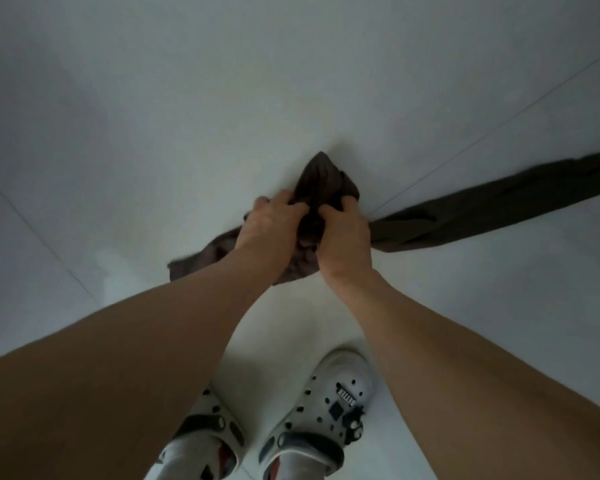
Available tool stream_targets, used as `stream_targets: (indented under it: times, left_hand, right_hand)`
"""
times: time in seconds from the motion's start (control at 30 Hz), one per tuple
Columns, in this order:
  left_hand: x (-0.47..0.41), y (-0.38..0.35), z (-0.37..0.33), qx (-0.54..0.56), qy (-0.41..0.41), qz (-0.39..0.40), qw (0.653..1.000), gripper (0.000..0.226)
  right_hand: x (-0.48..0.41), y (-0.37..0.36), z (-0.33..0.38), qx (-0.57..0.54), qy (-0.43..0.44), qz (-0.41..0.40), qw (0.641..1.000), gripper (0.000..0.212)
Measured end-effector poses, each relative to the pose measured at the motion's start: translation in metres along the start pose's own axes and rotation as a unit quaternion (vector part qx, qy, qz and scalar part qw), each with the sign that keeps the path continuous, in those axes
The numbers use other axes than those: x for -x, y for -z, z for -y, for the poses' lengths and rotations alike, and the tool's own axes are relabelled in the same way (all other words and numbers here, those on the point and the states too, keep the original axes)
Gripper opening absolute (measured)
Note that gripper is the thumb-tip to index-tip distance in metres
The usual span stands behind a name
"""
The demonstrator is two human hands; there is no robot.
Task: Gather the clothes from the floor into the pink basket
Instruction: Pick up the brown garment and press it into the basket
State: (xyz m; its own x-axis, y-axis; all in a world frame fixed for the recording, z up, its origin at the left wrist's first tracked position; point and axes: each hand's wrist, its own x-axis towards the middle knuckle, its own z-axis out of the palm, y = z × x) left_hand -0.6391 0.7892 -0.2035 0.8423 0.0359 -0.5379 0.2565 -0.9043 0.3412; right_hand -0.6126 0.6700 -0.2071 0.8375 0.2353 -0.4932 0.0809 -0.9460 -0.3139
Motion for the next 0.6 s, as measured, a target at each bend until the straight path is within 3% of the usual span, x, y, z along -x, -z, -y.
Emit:
stream_targets:
  times: [0.07,0.17,0.33,0.6]
  left_hand:
    - [0.016,0.014,0.001,0.045,0.013,-0.017,0.999,0.027]
    - [0.061,0.063,0.005,0.069,-0.008,-0.056,0.996,0.027]
    - [0.16,0.179,-0.001,0.079,-0.025,-0.082,0.993,0.034]
    - [0.331,0.399,-0.029,0.104,0.007,-0.202,0.974,0.042]
  right_hand:
    - [0.018,0.015,0.013,-0.01,0.006,-0.007,1.0,0.013]
    - [0.054,0.068,0.047,0.024,0.096,-0.019,0.995,0.011]
    - [0.13,0.182,0.124,0.084,0.189,0.005,0.978,0.018]
    - [0.251,0.391,0.283,0.127,0.287,0.007,0.95,0.029]
